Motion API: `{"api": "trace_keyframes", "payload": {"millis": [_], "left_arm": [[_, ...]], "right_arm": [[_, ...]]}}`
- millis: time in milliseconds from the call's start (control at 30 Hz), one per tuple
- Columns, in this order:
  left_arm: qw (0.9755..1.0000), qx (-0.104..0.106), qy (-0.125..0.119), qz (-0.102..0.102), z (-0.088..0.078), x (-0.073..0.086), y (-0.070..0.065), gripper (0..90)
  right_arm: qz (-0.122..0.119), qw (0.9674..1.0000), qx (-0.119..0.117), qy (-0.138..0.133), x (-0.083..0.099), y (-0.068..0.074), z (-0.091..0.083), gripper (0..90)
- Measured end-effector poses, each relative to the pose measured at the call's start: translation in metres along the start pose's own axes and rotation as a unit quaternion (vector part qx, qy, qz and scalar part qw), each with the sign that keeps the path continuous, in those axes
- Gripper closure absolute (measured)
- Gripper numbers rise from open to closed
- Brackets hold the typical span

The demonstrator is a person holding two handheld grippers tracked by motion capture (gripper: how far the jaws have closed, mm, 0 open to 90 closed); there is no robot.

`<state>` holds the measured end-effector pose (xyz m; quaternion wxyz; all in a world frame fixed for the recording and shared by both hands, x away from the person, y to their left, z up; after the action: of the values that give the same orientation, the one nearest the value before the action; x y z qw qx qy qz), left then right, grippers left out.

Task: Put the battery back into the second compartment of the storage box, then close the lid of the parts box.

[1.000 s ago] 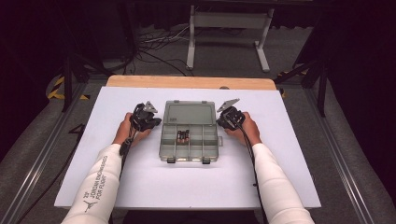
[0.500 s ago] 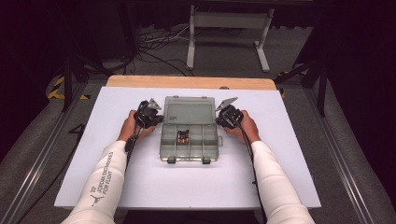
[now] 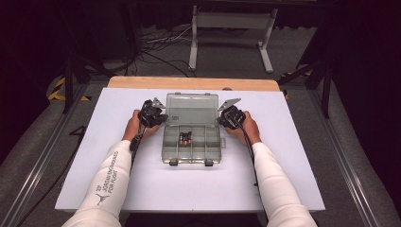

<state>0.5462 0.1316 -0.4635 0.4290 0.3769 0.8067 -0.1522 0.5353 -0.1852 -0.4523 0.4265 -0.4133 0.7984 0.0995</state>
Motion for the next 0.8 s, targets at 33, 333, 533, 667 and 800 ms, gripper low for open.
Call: {"api": "trace_keyframes", "payload": {"millis": [33, 333, 533, 667, 800], "left_arm": [[1.0, -0.005, 0.002, 0.004, 0.0, -0.001, 0.001, 89.8], [0.9993, -0.026, -0.023, -0.012, -0.008, -0.014, 0.006, 89.8], [0.9983, -0.035, -0.045, -0.014, -0.012, -0.023, 0.005, 89.8], [0.9976, -0.039, -0.053, -0.018, -0.015, -0.028, 0.003, 89.8], [0.9969, -0.043, -0.063, -0.021, -0.022, -0.033, 0.001, 89.8]], "right_arm": [[0.003, 1.0, 0.005, -0.003, 0.0, 0.0, 0.001, 90.0], [0.012, 0.9992, 0.026, -0.026, -0.006, -0.003, 0.002, 90.0], [0.02, 0.9972, 0.039, -0.061, -0.015, -0.008, -0.005, 90.0], [0.015, 0.9961, 0.045, -0.075, -0.021, -0.008, -0.009, 90.0], [0.013, 0.9946, 0.049, -0.091, -0.025, -0.008, -0.015, 90.0]]}}
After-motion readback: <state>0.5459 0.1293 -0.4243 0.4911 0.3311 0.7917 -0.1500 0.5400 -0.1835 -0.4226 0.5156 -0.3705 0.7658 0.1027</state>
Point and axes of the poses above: each handheld gripper's, and its own axes: z roughly forward along the jaws, x roughly out of its underside, y roughly to its left, the point moved 1 cm from there along z, roughly forward along the jaws, and after that the axes turned 11 degrees about -y, right-handed, at the moved point
